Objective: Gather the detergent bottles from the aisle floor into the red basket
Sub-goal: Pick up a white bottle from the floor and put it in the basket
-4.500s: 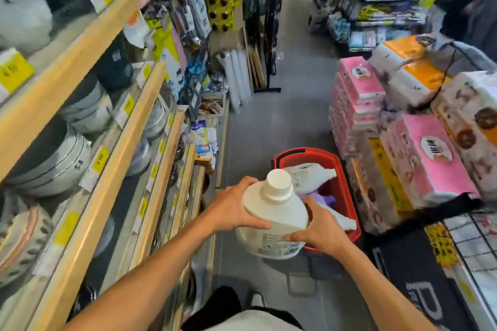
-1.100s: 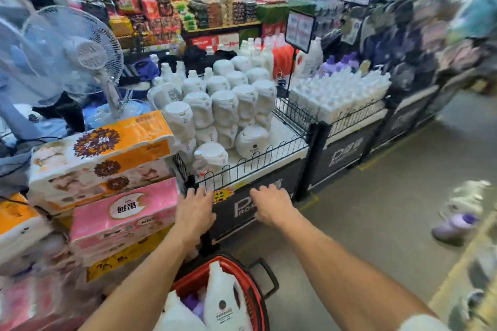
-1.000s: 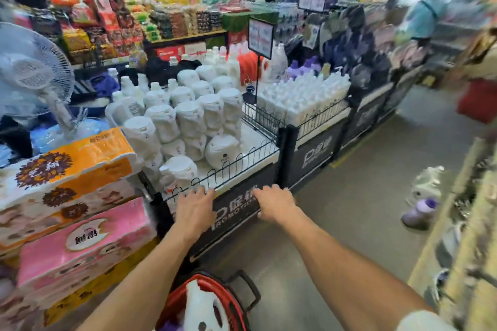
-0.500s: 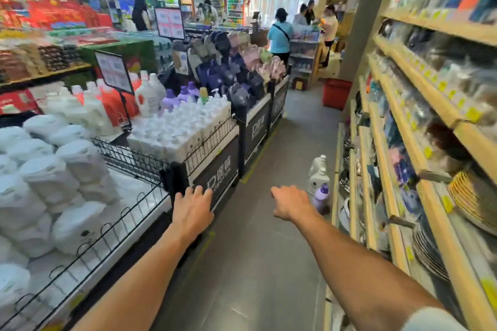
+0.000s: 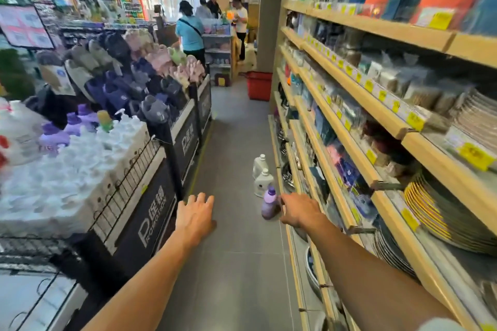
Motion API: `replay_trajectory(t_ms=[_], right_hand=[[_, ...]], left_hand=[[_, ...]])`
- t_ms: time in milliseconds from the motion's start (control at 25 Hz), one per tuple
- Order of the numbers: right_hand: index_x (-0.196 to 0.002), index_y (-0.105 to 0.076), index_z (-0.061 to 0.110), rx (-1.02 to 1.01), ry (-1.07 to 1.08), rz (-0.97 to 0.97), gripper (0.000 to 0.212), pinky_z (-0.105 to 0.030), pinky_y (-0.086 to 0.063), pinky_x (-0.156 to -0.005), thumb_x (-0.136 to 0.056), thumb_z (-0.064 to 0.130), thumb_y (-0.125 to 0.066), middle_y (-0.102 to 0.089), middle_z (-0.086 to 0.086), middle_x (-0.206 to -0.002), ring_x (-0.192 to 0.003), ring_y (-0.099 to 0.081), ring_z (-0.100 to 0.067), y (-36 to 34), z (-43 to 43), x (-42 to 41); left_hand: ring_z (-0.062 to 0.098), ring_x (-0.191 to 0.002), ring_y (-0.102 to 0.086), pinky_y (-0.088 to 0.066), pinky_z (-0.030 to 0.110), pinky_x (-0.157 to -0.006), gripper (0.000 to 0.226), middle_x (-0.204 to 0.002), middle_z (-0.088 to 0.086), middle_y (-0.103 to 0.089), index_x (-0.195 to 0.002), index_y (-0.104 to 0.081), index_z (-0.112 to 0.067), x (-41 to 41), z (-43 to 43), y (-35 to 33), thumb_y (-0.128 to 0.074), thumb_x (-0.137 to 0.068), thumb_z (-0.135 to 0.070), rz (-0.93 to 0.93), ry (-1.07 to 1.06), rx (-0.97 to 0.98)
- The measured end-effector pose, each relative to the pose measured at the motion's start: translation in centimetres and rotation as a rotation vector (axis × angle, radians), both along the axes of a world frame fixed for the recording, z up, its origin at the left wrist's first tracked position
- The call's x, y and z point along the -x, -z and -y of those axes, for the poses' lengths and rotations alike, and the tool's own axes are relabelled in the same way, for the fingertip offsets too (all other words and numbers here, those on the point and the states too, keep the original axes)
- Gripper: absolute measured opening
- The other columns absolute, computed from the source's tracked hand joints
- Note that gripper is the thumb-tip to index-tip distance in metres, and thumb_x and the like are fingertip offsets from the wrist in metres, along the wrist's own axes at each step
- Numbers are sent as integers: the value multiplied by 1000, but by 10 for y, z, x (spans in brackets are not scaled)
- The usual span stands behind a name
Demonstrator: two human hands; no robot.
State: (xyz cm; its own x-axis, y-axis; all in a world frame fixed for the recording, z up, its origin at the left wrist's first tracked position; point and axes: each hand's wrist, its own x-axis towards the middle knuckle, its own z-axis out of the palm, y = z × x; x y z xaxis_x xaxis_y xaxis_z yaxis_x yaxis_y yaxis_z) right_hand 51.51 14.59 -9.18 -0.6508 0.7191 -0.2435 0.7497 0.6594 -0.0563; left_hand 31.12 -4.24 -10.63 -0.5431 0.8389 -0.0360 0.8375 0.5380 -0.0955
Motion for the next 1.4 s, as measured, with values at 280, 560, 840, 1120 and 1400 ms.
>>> replay_trajectory(t_ms=[280, 560, 840, 1120, 1400], right_hand=[[-132, -53, 28, 60, 182, 30, 48, -42, -49, -101, -87, 33, -68, -60, -8, -135, -125, -58, -33, 24, -69, 52], [-137, -52, 26, 148, 295, 42, 49, -43, -45, -104, -91, 36, -66, -59, -7, -139, -127, -56, -32, 48, -173, 108], [-137, -52, 29, 277, 335, 43, 51, -40, -47, -102, -89, 36, -67, -60, -5, -138, -126, -57, -30, 70, -317, 185], [-140, -52, 30, 318, 323, 63, 52, -39, -46, -103, -90, 35, -69, -61, -5, -137, -127, -57, -29, 84, -434, 271], [-141, -49, 30, 363, 354, 105, 51, -39, -46, -103, -92, 37, -64, -58, -4, -141, -129, -55, -28, 114, -506, 363]], left_hand=[[30, -125, -49, -42, 45, -95, 56, -132, 4, -52, -135, -45, -21, 104, -104, 13, -64, -89, -45, 14, 86, 32], [28, -127, -48, -40, 44, -99, 56, -136, 2, -51, -137, -44, -24, 158, -237, 40, -61, -89, -49, 48, 211, 84], [29, -129, -47, -40, 45, -102, 59, -138, 3, -50, -142, -41, -24, 237, -366, 55, -62, -92, -45, 52, 194, 177], [29, -126, -49, -41, 44, -99, 57, -136, 3, -51, -142, -40, -24, 311, -467, 80, -60, -93, -46, 127, 175, 205], [29, -127, -49, -40, 44, -100, 61, -138, 3, -51, -143, -38, -26, 418, -558, 119, -62, -91, -45, 198, 175, 248]])
